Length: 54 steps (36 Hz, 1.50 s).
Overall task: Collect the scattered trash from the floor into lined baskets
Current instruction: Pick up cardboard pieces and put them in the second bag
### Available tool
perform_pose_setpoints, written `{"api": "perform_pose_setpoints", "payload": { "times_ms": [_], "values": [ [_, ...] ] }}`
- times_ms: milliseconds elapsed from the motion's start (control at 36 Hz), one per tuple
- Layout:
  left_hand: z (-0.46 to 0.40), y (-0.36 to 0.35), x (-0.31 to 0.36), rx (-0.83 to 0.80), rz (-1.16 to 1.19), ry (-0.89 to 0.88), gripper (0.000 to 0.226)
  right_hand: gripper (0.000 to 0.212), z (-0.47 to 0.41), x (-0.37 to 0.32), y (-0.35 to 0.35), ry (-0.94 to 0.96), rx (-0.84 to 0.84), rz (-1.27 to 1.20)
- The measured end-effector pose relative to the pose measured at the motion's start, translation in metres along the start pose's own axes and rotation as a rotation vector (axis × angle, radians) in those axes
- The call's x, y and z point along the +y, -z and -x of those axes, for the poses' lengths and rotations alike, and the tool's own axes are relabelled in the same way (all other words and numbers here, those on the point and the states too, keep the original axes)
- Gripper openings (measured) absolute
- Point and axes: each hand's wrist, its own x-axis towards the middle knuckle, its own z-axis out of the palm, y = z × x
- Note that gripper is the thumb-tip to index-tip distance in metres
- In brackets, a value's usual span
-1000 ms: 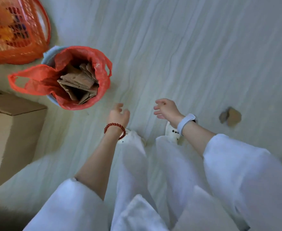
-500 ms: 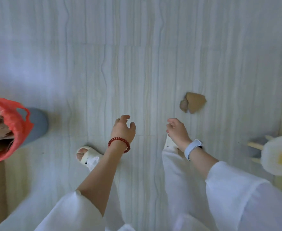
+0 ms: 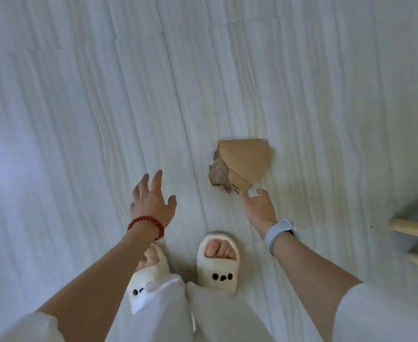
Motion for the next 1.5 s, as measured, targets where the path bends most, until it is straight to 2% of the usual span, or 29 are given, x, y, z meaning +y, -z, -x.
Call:
{"api": "perform_pose_setpoints", "payload": {
  "times_ms": [56, 139, 222, 278, 333, 389, 500, 611, 750, 833, 861, 944, 1083, 1167, 1306, 1500],
  "values": [
    [-0.03, -0.024, -0.014, -0.007, -0.143, -0.01, 0.073, 0.063, -0.033, 0.002, -0.014, -0.104, 0.02, -0.214],
    [-0.056, -0.045, -0.035, 0.015, -0.305, -0.039, 0.078, 0.039, -0.066, -0.001, -0.028, -0.221, 0.057, -0.502],
    [-0.062, -0.048, -0.045, 0.07, -0.407, -0.087, 0.082, 0.014, -0.075, -0.009, -0.036, -0.176, 0.081, -0.608],
    [-0.06, -0.041, -0.046, 0.03, -0.424, -0.112, 0.078, 0.014, -0.068, -0.017, -0.038, -0.115, 0.065, -0.602],
    [-0.054, -0.026, -0.044, -0.037, -0.368, -0.091, 0.073, 0.017, -0.053, -0.026, -0.04, -0.03, 0.058, -0.485],
    [-0.042, -0.003, -0.038, -0.056, -0.255, -0.028, 0.07, 0.015, -0.032, -0.036, -0.037, 0.113, 0.053, -0.263],
    [0.001, 0.051, -0.022, 0.019, -0.011, 0.056, 0.062, 0.03, 0.033, -0.067, -0.026, 0.419, 0.059, 0.106],
    [0.067, 0.108, -0.024, 0.097, 0.126, 0.08, 0.059, 0.008, 0.114, -0.1, -0.019, 0.64, 0.015, 0.334],
    [0.167, 0.184, -0.058, 0.233, 0.251, 0.234, 0.057, 0.024, 0.231, -0.148, -0.012, 0.953, -0.098, 0.803],
    [0.226, 0.229, -0.086, 0.321, 0.339, 0.34, 0.055, 0.015, 0.299, -0.174, -0.018, 1.215, -0.107, 1.048],
    [0.245, 0.241, -0.096, 0.357, 0.365, 0.36, 0.055, 0.01, 0.321, -0.18, -0.022, 1.332, -0.112, 1.083],
    [0.3, 0.281, -0.136, 0.485, 0.475, 0.394, 0.053, 0.026, 0.398, -0.201, -0.043, 1.643, -0.135, 1.182],
    [0.368, 0.314, -0.206, 0.624, 0.674, 0.473, 0.05, 0.024, 0.498, -0.219, -0.097, 1.934, -0.233, 1.269],
    [0.4, 0.325, -0.253, 0.662, 0.769, 0.521, 0.049, 0.029, 0.547, -0.223, -0.143, 1.991, -0.301, 1.302],
    [0.45, 0.335, -0.346, 0.728, 0.82, 0.631, 0.047, 0.037, 0.622, -0.22, -0.236, 1.98, -0.345, 1.433],
    [0.479, 0.344, -0.462, 0.715, 0.881, 0.787, 0.049, 0.025, 0.694, -0.207, -0.371, 1.875, -0.469, 1.528]
  ]
}}
